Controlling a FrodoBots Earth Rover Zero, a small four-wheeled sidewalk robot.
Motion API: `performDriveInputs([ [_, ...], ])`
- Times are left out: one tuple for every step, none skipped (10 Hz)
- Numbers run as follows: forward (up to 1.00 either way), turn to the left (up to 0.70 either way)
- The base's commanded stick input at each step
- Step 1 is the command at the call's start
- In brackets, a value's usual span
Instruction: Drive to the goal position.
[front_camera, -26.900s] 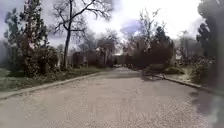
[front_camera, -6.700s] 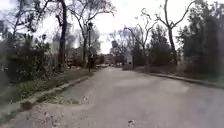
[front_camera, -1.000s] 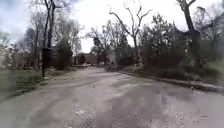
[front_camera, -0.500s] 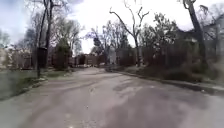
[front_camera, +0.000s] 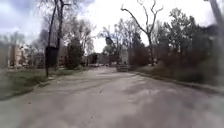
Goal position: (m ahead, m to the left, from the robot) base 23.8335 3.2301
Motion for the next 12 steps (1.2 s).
performDriveInputs([
  [0.70,0.00],
  [0.70,0.00],
  [0.70,0.00],
  [0.70,0.00],
  [0.70,0.00],
  [0.70,0.00],
  [0.70,0.00],
  [0.70,0.00],
  [0.70,0.00],
  [0.70,0.00],
  [0.70,0.00],
  [0.70,0.00],
])
